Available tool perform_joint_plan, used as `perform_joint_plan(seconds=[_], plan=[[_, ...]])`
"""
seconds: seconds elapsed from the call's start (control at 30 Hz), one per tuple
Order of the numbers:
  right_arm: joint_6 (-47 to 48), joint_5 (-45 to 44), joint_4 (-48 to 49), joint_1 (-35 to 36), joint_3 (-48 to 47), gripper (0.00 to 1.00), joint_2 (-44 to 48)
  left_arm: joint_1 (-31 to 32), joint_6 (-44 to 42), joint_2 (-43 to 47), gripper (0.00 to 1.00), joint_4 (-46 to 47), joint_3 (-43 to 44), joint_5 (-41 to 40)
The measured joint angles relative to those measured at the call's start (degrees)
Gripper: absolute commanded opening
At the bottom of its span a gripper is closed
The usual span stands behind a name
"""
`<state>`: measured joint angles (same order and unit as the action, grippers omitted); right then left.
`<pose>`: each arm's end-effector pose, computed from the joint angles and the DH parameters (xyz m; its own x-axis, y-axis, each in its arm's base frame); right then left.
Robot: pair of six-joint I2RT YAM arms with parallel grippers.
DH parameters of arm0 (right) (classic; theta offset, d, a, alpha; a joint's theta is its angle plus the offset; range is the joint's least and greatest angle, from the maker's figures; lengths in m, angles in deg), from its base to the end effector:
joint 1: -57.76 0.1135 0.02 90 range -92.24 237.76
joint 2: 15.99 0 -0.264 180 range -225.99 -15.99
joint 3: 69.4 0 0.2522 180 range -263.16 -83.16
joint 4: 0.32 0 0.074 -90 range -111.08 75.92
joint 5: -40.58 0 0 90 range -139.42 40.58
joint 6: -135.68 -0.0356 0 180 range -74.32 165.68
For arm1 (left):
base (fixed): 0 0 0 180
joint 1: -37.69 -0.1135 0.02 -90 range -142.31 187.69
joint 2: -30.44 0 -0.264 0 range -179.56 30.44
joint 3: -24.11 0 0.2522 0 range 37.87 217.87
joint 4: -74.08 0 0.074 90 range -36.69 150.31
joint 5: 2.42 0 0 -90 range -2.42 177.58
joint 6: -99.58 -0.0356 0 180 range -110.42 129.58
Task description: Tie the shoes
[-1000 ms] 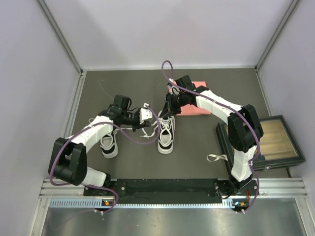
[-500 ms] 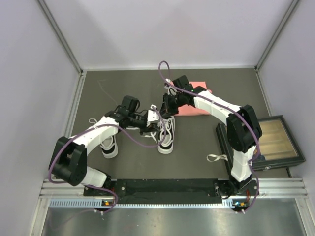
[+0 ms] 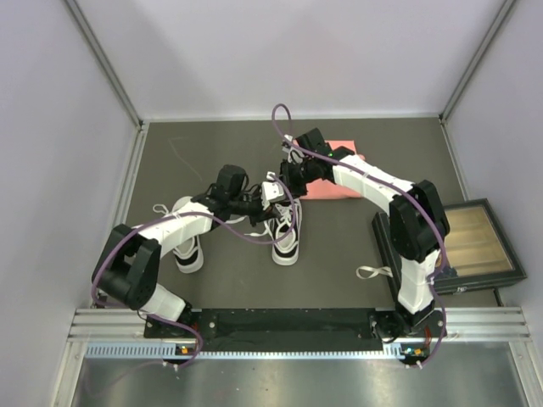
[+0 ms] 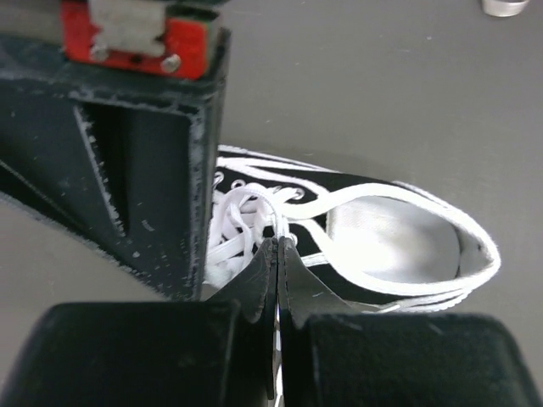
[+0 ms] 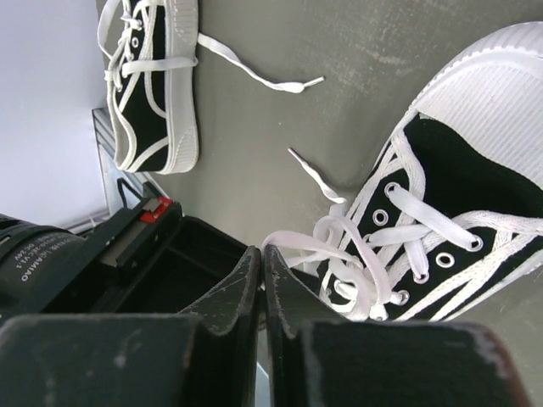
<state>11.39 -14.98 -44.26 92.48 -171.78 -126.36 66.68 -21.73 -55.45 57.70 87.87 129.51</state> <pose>0.3382 0.2588 0.2446 -0.9607 -0.1005 -0.2586 -0.2604 0.6486 0.7152 0.2625 -0.1727 0.2192 -0.0403 0.4643 -0.8848 0.9818 0.1826 0.0512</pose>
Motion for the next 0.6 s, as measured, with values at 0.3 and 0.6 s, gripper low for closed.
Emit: perform_joint_plan(seconds=[0.3, 0.6], plan=[[0.20, 0.22, -1.18, -1.62, -0.33, 0.38, 0.17, 0.00, -0.09, 0.00, 0.00, 0.72, -1.42, -1.11], [0.24, -1.46, -2.73, -4.59, 1.27, 0.34, 2.25, 0.00, -0.33, 1.66, 0.00, -0.79, -3.19, -1.18]])
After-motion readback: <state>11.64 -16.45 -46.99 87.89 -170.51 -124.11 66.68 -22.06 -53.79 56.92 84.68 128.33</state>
